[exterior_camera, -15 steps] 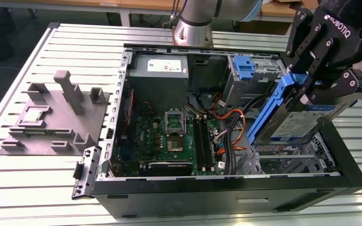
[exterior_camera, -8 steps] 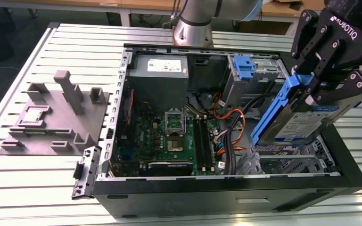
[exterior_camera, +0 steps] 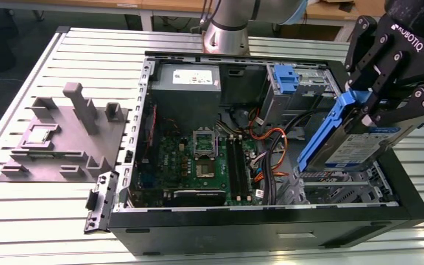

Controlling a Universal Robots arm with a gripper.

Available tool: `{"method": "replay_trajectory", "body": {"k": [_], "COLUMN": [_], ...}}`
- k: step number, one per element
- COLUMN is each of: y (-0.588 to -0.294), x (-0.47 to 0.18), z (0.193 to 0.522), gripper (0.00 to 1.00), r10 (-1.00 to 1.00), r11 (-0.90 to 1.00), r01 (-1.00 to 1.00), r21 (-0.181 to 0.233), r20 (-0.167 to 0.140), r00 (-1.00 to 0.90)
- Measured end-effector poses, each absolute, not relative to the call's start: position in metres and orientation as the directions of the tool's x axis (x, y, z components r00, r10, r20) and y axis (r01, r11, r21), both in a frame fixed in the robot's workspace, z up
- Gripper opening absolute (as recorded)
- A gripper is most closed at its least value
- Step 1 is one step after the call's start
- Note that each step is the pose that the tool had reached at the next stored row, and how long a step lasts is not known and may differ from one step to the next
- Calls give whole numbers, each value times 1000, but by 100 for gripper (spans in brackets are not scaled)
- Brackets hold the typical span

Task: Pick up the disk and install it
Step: 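Insert the disk into the insertion slot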

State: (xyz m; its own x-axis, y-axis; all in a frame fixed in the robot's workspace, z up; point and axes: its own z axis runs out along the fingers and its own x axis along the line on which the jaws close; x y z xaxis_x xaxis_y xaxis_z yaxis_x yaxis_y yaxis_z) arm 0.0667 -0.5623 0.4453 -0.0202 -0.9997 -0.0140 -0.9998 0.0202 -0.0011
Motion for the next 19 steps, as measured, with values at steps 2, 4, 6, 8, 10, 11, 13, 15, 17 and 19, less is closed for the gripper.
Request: {"method": "replay_trajectory", "body": {"k": [2, 4, 6, 8, 10, 11, 13, 15, 17, 19], "y": [-563, -563, -563, -564, -564, -565, -565, -566, -566, -566], "x": [67, 68, 68, 69, 69, 69, 70, 71, 71, 71], "z": [444, 443, 442, 441, 441, 440, 439, 438, 438, 436], "gripper": [37, 37, 37, 37, 37, 37, 37, 37, 37, 37], "r10": [-1000, -1000, -1000, -1000, -1000, -1000, -1000, -1000, -1000, -1000], "r11": [20, 20, 21, 21, 22, 22, 24, 25, 26, 26], "r01": [-1000, -1000, -1000, -1000, -1000, -1000, -1000, -1000, -1000, -1000], "r21": [-1, -1, -1, -1, -1, -1, -1, -1, -1, -1], "r20": [-14, -13, -12, -12, -11, -11, -10, -9, -9, -9], "r00": [-20, -20, -21, -21, -22, -22, -24, -25, -26, -26]}}
